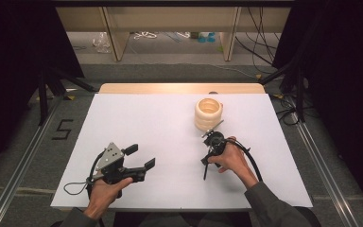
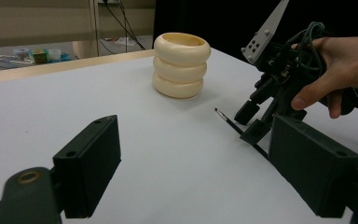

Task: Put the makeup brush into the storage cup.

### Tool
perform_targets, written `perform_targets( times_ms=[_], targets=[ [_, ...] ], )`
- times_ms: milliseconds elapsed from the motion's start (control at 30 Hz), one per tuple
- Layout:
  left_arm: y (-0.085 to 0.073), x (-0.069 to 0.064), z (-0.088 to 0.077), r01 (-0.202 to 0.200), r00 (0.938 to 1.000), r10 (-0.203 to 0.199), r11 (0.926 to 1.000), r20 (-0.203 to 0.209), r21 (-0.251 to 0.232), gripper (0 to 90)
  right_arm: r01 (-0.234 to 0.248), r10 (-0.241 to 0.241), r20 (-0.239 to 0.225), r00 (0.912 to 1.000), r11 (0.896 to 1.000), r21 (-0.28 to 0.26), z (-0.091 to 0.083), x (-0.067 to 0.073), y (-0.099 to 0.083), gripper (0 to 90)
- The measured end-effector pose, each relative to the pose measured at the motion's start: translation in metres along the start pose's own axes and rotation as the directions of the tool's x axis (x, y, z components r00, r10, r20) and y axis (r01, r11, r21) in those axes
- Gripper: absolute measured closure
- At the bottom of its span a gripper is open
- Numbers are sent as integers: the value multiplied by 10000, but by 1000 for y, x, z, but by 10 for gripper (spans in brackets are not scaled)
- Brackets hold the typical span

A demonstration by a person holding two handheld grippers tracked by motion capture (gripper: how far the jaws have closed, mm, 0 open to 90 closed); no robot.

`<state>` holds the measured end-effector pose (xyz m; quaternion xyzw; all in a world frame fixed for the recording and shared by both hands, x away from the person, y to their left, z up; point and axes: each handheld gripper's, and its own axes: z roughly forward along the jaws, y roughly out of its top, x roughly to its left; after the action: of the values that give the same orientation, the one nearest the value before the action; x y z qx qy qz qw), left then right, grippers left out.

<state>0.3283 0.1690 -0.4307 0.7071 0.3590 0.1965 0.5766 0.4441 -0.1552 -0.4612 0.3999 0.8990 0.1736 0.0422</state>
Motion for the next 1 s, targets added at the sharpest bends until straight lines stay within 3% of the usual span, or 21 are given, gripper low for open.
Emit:
perform_targets(
  times_ms=[167,533,1000],
  targets=[
    [0,0,0,-63,10000,63,10000,6,21,166,144,-144,59,9999,9999,92,0,1,0,424],
    [0,-1,0,-35,10000,35,10000,13,8,166,481,-496,373,9981,9980,416,0,1,3,522],
    [0,-1,0,13,10000,-13,10000,-7,5,167,582,-597,253,9979,9966,581,0,-4,5,612]
  ],
)
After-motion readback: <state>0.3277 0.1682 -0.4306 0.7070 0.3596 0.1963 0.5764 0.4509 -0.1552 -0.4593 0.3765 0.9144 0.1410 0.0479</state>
